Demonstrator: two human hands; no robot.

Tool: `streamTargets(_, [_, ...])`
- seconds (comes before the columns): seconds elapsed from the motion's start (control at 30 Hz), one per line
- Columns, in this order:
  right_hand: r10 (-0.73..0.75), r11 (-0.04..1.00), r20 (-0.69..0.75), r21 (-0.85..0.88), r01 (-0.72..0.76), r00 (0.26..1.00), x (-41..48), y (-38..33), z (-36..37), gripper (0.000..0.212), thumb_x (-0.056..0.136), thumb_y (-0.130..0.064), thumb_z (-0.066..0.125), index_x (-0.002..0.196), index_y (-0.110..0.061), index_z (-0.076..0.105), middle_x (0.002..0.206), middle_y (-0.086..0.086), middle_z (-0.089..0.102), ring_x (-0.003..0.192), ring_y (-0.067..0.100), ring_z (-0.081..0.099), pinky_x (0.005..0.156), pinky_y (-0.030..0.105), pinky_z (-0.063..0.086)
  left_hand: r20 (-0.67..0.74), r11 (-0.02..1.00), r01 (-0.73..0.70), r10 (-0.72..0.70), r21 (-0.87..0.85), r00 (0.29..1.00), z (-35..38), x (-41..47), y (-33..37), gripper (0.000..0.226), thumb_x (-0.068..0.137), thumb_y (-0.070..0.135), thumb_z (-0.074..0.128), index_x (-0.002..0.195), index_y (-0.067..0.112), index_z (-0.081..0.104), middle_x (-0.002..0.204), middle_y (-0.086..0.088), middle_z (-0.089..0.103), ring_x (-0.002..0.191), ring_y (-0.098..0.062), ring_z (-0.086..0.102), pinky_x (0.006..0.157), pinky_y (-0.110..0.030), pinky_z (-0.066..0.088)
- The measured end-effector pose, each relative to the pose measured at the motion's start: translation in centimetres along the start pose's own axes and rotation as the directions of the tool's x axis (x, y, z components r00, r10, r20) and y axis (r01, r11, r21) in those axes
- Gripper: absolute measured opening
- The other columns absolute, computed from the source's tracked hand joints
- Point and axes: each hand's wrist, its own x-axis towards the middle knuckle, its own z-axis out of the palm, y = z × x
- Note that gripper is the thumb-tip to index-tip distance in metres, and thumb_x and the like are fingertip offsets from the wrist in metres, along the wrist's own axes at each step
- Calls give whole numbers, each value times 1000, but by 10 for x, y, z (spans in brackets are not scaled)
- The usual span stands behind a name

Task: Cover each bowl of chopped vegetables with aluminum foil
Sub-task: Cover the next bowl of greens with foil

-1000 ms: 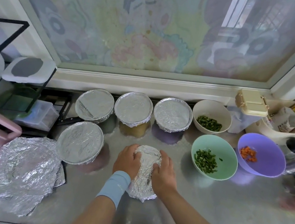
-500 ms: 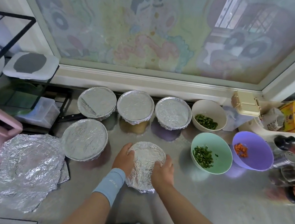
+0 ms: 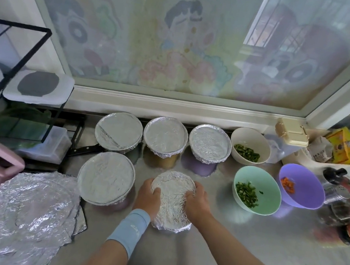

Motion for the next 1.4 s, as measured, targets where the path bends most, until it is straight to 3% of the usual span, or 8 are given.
streamTargets(0.13, [-137,949,-123,-301,94,983,-2,-5,-6,55,97,-24,44,149,-18,28,152,7,29,137,30,33,112,42,30,-73,965,-168,185,200,980,-10,12,14,47,101,19,44,147,12,39,148,-7,44,136,-26,41,111,-35,32])
streamTargets(0.3, [-362,858,-70,-415,303,929,11,-25,-15,45,98,-25,48,143,-28,43,151,-3,38,137,22,38,111,42,34,-21,873,-404,425,275,905,-6,32,30,34,101,21,44,130,18,61,128,0,64,118,-18,57,94,-24,40])
streamTargets(0.47, [-323,916,-44,-267,300,945,28,-40,-12,28,99,-26,51,124,-32,62,115,-9,64,101,15,60,85,25,43,19,899,-364,371,242,928,2,47,21,27,102,28,48,114,22,71,108,2,70,96,-19,64,83,-26,46])
streamTargets(0.57, [-244,966,-6,-91,243,970,37,-44,-2,17,97,-24,56,108,-30,68,95,-12,67,85,11,59,73,22,41,4,924,-332,338,190,941,2,51,15,24,99,26,53,113,25,72,110,9,71,95,-6,62,80,-10,39])
streamTargets(0.73, [-175,985,-53,-5,175,983,45,-41,9,8,92,-29,63,91,-32,71,71,-14,65,58,1,53,57,21,39,16,963,-252,252,99,968,2,56,13,20,95,28,59,109,28,73,103,10,73,93,-7,64,81,-18,46])
streamTargets(1.03, [-174,984,-33,-47,172,984,51,-35,7,7,91,-37,64,92,-39,71,75,-17,69,57,-1,55,57,20,41,-42,968,-244,246,62,968,5,54,15,18,94,22,60,109,28,69,102,14,70,96,-4,63,85,-19,47])
streamTargets(1.2, [-199,979,-38,-43,197,979,54,-31,7,7,91,-36,64,93,-38,70,80,-18,69,67,4,60,62,22,45,-108,908,-351,382,228,918,9,54,12,18,95,22,61,107,20,74,104,6,73,95,-10,64,84,-19,46])
streamTargets(1.4, [-251,965,-35,-89,248,967,59,-25,7,9,93,-38,61,95,-38,70,88,-17,69,80,6,63,71,25,50,-130,944,-299,317,137,940,11,52,11,16,93,23,64,104,22,75,98,9,75,90,-5,66,84,-21,51])
